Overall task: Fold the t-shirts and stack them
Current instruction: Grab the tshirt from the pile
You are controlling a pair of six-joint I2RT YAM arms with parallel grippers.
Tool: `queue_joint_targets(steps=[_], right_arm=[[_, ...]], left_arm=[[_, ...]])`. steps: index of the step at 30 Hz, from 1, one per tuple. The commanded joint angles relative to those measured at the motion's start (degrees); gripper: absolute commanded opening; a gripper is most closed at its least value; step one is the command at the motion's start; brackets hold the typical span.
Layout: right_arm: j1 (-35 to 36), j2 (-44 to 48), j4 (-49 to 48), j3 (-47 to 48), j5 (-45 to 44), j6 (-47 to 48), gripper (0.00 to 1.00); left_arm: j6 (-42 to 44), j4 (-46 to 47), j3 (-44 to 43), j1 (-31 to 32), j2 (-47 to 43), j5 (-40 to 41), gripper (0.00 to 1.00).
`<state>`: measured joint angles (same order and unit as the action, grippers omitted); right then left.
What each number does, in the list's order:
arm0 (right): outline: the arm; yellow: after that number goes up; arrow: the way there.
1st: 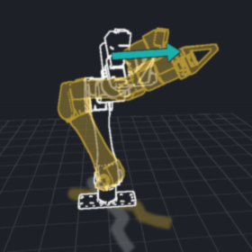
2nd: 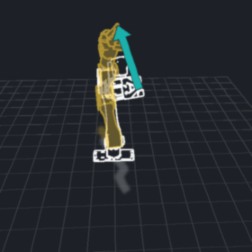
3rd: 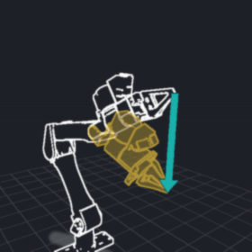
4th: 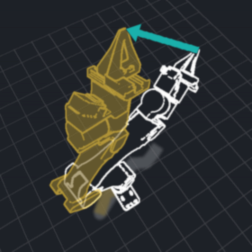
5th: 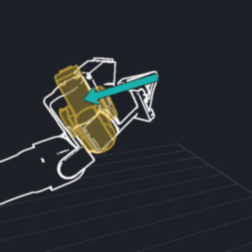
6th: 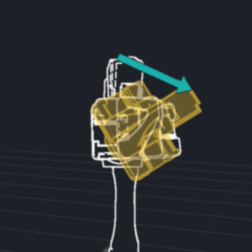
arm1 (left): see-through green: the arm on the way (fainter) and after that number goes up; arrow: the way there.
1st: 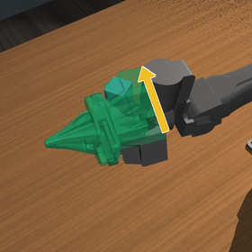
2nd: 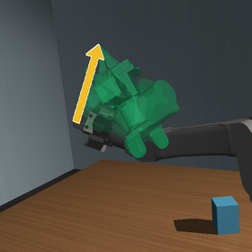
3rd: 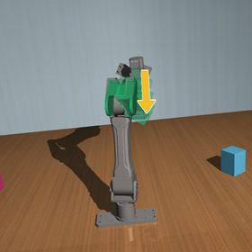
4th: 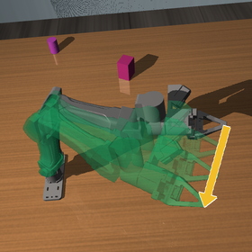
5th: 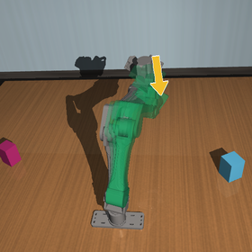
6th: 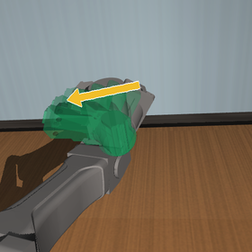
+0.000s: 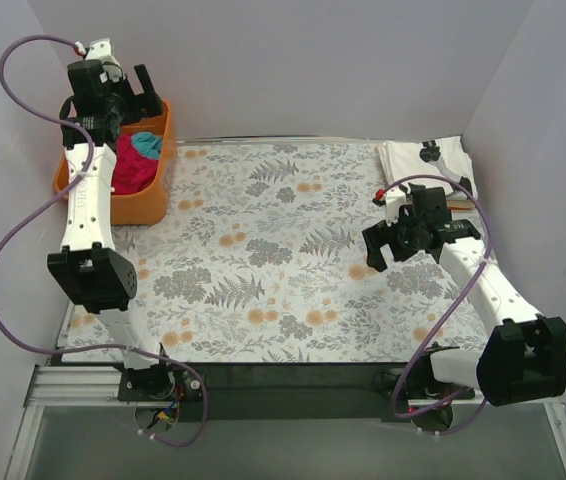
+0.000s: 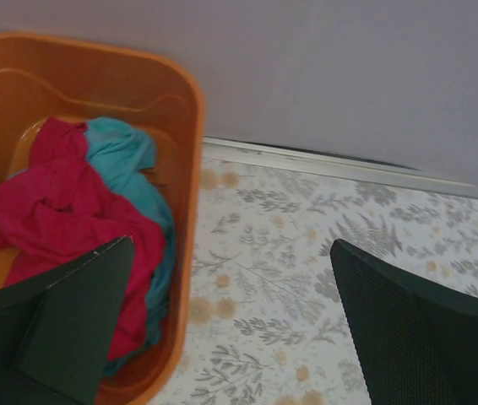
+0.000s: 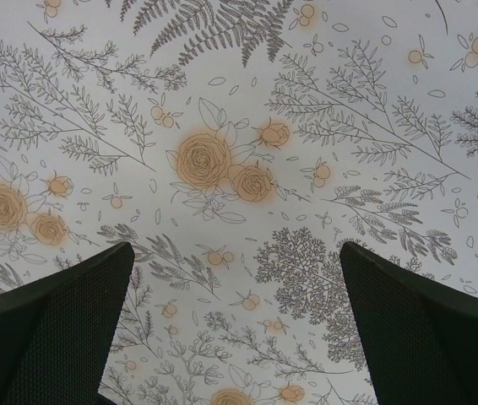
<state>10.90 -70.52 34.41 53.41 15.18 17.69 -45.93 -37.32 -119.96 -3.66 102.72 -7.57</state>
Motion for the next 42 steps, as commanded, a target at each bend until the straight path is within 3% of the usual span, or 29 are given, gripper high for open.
queue_joint_targets(steps=[1,9,20,24,27,29,32,33,34,42], right_arm=[[0.1,-1.5,-1.7,0.8,-0.2,-1.1,0.98],[0.0,-3.4,-1.5,1.0,0.6,-1.8,0.98],[-0.1,-5.8,-1.0,1.1,0.6,-1.6,0.98],[0.0,-6.1,-0.6,1.2,0.3,-1.5,0.98],[-0.1,-6.2,-0.4,1.3,-0.1,-1.4,0.98],[0.0,-6.4,-0.3,1.5,0.0,-1.4,0.98],[-0.1,-6.9,-0.1,1.8,0.1,-1.4,0.98],[0.0,-7.0,0.0,1.9,0.1,-1.3,0.98],[-0.1,-7.0,0.0,2.0,0.2,-1.5,0.98],[0.0,-6.3,0.0,2.2,0.8,-1.5,0.99]], left_arm=[[-3.7,2.8,-1.5,-5.6,5.8,5.8,0.95],[-2.9,4.4,0.5,-14.7,18.6,2.6,0.91],[1.4,8.2,-0.4,-15.1,29.5,4.8,0.94],[0.8,8.0,-2.8,-15.1,33.5,5.6,0.91],[0.8,9.0,-3.1,-15.1,34.3,6.3,0.75],[0.6,9.8,-3.3,-15.6,34.3,6.5,0.52],[0.3,10.4,-5.1,-16.4,34.2,5.8,0.3],[0.7,10.1,-7.5,-16.5,34.1,5.5,0.13],[0.9,9.9,-8.8,-16.5,34.0,5.5,0.03],[2.2,15.5,-15.6,-16.5,23.5,0.2,0.0]])
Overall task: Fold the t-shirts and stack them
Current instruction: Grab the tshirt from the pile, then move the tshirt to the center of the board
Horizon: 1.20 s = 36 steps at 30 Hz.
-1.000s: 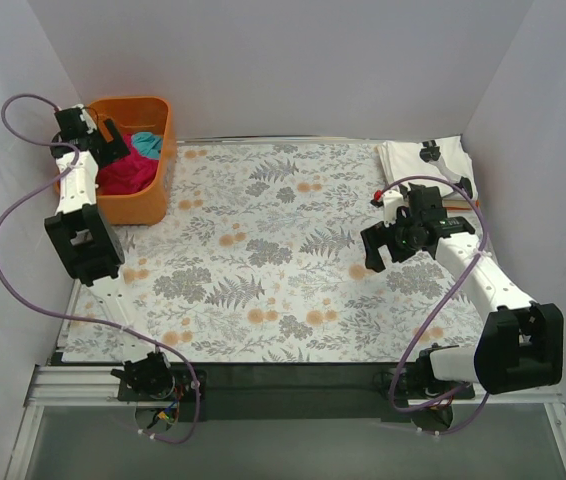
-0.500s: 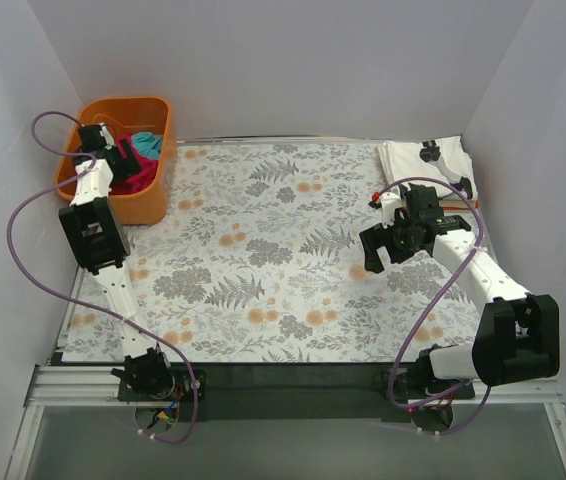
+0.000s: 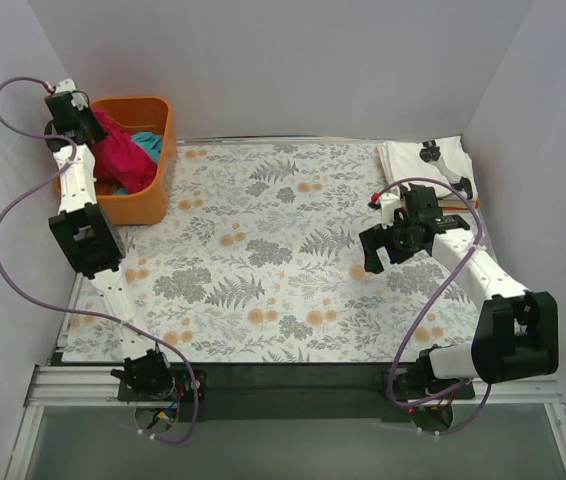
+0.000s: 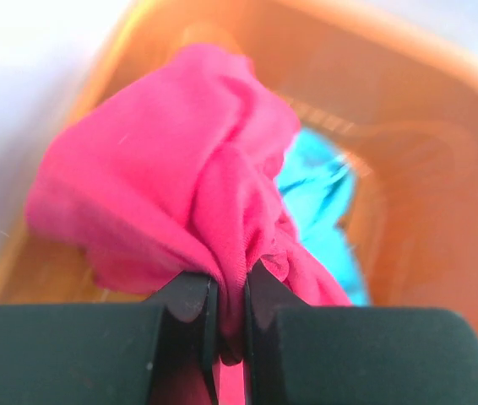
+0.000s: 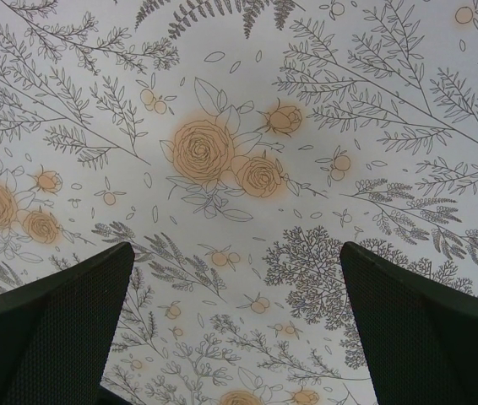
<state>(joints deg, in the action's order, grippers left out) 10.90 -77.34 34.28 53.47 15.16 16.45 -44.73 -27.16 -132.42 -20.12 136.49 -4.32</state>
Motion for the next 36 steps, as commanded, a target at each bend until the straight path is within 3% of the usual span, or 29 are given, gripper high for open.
queue_joint_targets(steps=[1,8,15,23,26,30,31,33,34,35,36], right_arm=[[0.0,0.6,0.2,2.7,0.6,-0.2,0.98],[-0.2,0.6,0.3,4.8,0.3,0.0,0.98],[-0.4,1.3,0.4,8.2,0.2,0.3,0.98],[-2.5,3.4,0.5,10.2,0.3,0.3,0.98],[-3.4,3.9,0.4,10.5,0.1,0.4,0.98],[-4.5,4.6,0.7,10.2,-0.3,1.0,0.98],[-4.6,4.7,0.9,10.1,-0.5,1.5,0.98],[-4.7,4.8,1.2,9.7,-0.8,2.1,0.98],[-4.7,4.7,1.5,9.3,-0.8,2.8,0.98],[-4.7,4.6,1.8,9.2,-0.7,3.2,0.98],[-4.7,4.3,2.7,9.2,-0.4,3.8,0.98]], left_arm=[[0.7,6.1,-4.8,0.6,-13.5,-8.2,0.0],[-1.3,7.6,-3.0,5.7,-26.3,-20.2,0.0],[1.9,15.1,4.1,23.3,-40.0,-20.5,0.0],[-2.0,17.8,9.1,30.2,-45.2,-26.6,0.0],[-4.5,18.7,20.2,30.8,-49.4,-26.6,0.0],[-6.2,18.8,43.8,31.3,-57.0,-28.4,0.0],[-5.6,18.8,54.6,31.5,-60.8,-28.5,0.0],[-4.8,19.2,64.2,31.7,-64.3,-27.6,0.0],[-4.0,19.2,73.2,31.8,-67.3,-26.2,0.0],[-2.8,17.8,76.3,31.8,-68.3,-26.6,0.06],[-0.6,15.6,79.0,31.8,-69.2,-27.7,0.21]])
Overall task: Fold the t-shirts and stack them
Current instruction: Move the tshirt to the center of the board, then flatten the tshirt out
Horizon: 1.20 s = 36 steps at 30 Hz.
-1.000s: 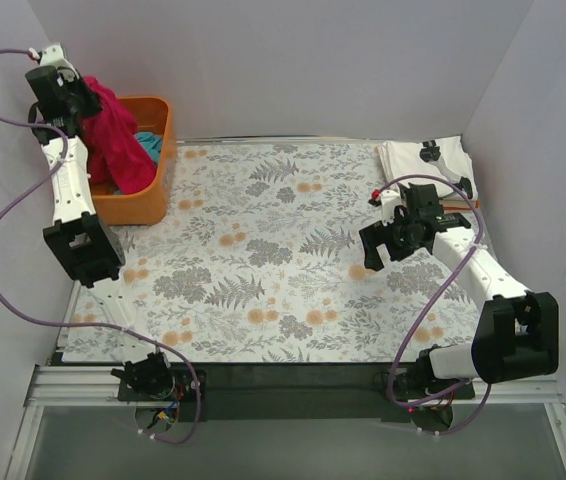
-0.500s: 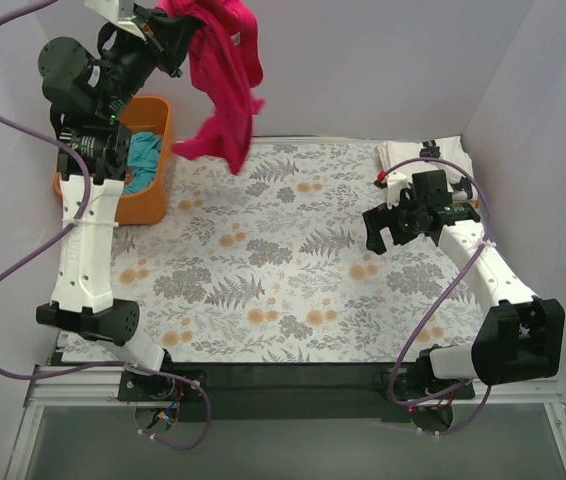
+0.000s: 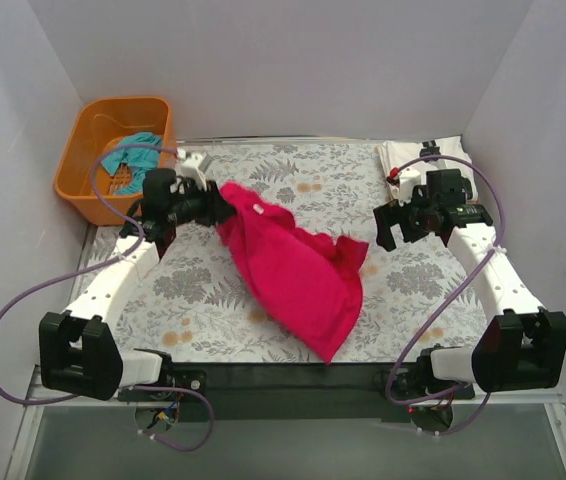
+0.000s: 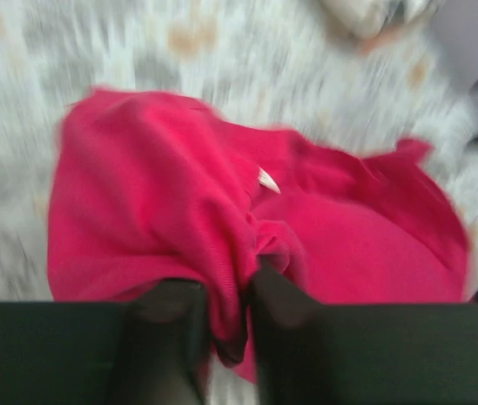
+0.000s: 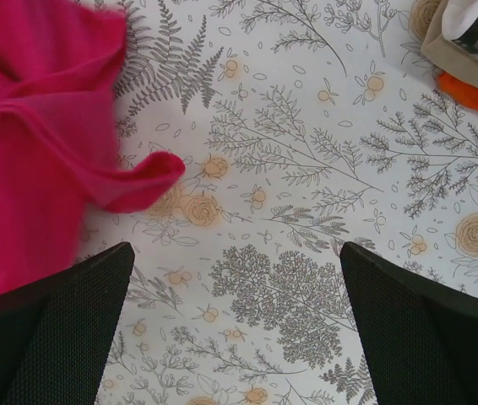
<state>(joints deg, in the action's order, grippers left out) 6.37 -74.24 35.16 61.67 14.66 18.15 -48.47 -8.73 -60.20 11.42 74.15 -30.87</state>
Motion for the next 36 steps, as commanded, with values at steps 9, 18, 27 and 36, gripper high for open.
queue_joint_targets(steps=[9,18,27,36], right_arm=[[0.6,-4.1,6.4,0.6,3.7,6.2,0.93],[5.9,-14.7,6.9,1.7,6.0,3.6,0.71],[9.7,-24.6,4.3,3.5,6.0,1.2,0.74],[9.2,-30.3,3.8,9.3,-1.0,0.9,0.12]], left_arm=[[15.6,-21.3,9.1,-1.2,-8.5,0.4,0.96],[21.3,-24.0,1.0,-1.2,6.2,5.3,0.93],[26.1,-25.3,3.4,-1.1,14.1,10.9,0.67],[35.3,-30.1,12.4,-1.2,8.4,18.3,0.0]])
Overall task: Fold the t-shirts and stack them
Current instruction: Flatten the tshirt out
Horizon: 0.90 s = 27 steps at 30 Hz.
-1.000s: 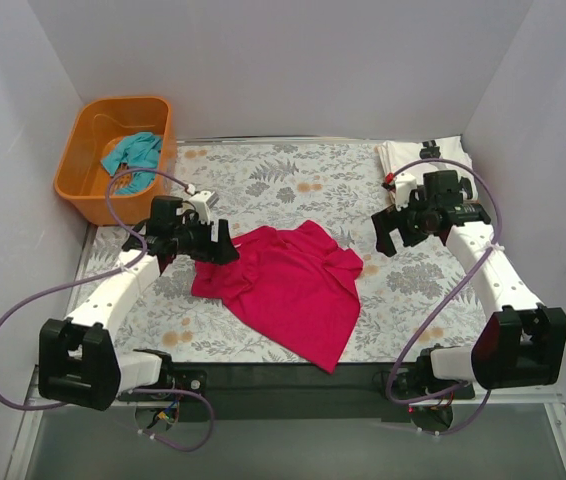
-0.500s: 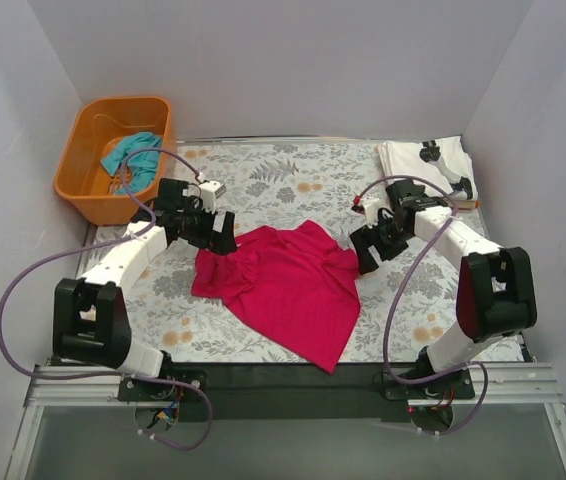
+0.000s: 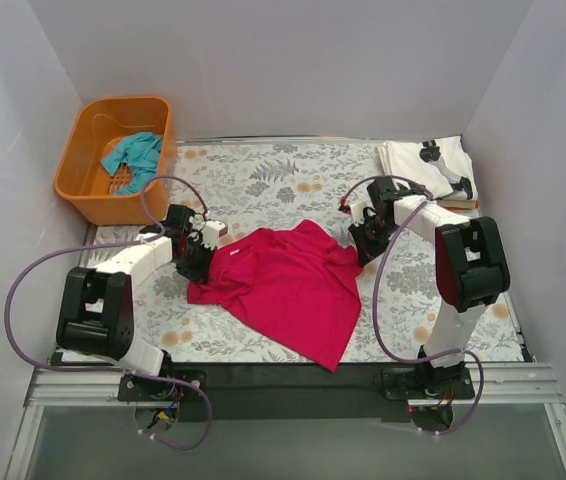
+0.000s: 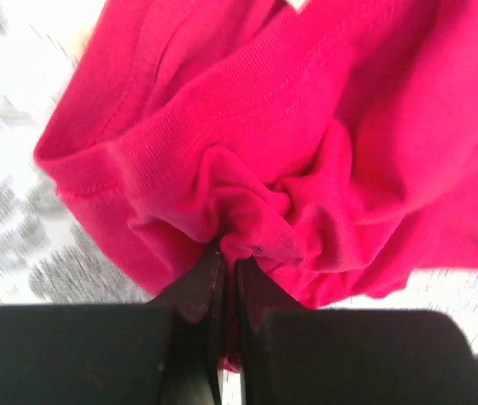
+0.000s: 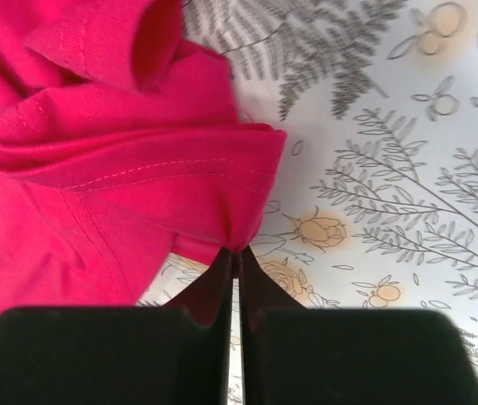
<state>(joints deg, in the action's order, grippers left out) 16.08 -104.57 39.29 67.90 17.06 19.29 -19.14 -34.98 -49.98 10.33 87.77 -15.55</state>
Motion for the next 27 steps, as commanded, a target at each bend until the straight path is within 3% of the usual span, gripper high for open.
queue_joint_targets(steps=[1,4,5,6,7,8,9,13,16,20,27], right_arm=[[-1.5,0.2,-0.3,3.6,-4.2,-0.1,0.02],[-4.4,1.2,-0.1,5.8,-6.4,0.8,0.01],[-5.0,1.6,0.1,6.5,-6.5,1.1,0.01],[-5.6,2.3,0.2,7.4,-6.3,1.6,0.01],[-5.7,2.7,0.3,7.8,-5.9,2.0,0.01],[-5.7,3.0,0.7,8.0,-4.1,2.2,0.01],[-5.6,3.1,1.1,8.5,-3.4,2.3,0.01],[-5.6,1.9,3.8,12.2,-0.2,1.3,0.5],[-5.7,1.6,4.3,14.4,3.4,-0.2,0.65],[-5.7,-0.2,5.4,17.6,6.8,-1.4,0.68],[-5.5,-7.9,8.1,19.6,6.9,-3.5,0.66]], left_arm=[[7.3,-6.1,2.4,0.0,-6.0,2.7,0.0],[12.7,-11.3,2.3,0.0,-8.4,1.2,0.02],[14.5,-12.8,2.0,-0.1,-10.1,0.0,0.11],[17.3,-15.4,0.7,-0.1,-11.0,-3.6,0.47],[18.2,-15.6,0.1,-0.1,-12.1,-5.2,0.62],[18.1,-14.8,-0.6,-0.1,-13.9,-6.3,0.7],[17.9,-13.8,-1.4,0.0,-14.1,-7.6,0.72],[11.6,-6.4,-11.9,0.0,-7.4,-13.9,0.74],[3.1,-2.8,-22.0,0.0,3.2,-15.4,0.71],[-3.2,-0.9,-31.7,1.4,16.1,-16.9,0.72],[-6.4,0.4,-35.4,4.0,23.7,-18.4,0.77]])
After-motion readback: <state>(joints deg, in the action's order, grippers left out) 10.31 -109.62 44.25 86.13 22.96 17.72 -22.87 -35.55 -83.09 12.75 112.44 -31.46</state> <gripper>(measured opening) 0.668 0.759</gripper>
